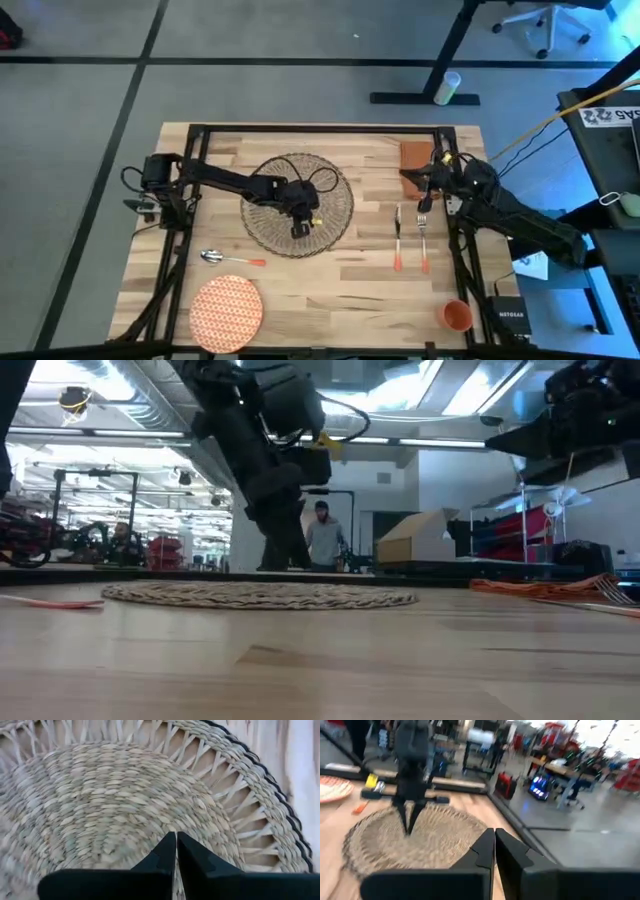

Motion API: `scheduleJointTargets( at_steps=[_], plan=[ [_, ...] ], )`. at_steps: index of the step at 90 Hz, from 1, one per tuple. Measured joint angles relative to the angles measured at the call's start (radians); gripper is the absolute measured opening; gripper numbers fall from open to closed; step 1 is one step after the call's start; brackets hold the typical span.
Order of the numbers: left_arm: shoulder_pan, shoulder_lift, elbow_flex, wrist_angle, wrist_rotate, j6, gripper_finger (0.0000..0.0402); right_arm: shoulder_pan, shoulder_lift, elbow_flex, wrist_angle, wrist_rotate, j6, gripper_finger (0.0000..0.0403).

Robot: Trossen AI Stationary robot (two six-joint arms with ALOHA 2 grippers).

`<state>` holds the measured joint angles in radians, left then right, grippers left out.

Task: Set table place
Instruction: Move the brown woven placemat to the center of the table

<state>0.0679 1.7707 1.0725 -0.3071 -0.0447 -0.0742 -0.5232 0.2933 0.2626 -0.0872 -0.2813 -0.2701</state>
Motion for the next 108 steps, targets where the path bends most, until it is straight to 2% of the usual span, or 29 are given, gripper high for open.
scheduleJointTargets(
  at_steps=[20, 35, 46, 58, 79, 108],
  plan=[
    [0.005, -0.071, 0.001, -0.102, -0.024, -0.023, 0.0000, 0.000, 0.226, 0.168, -0.157, -0.007, -0.102, 0.0001],
    [0.004, -0.097, 0.001, -0.266, -0.097, -0.052, 0.0000, 0.000, 0.400, 0.343, -0.415, -0.019, -0.156, 0.0001],
    [0.001, -0.095, -0.013, -0.366, -0.103, -0.087, 0.0000, 0.000, 0.515, 0.450, -0.586, -0.010, -0.187, 0.0001],
    [-0.011, -0.092, -0.066, -0.348, -0.115, -0.128, 0.0000, 0.000, 0.615, 0.524, -0.714, 0.047, -0.214, 0.0001],
    [-0.009, -0.092, -0.160, -0.163, -0.122, -0.184, 0.0000, 0.000, 0.736, 0.553, -0.867, 0.067, -0.206, 0.0001],
    [-0.009, -0.086, -0.198, -0.006, -0.116, -0.217, 0.0000, 0.000, 0.789, 0.553, -0.965, 0.061, -0.181, 0.0001]
  ],
)
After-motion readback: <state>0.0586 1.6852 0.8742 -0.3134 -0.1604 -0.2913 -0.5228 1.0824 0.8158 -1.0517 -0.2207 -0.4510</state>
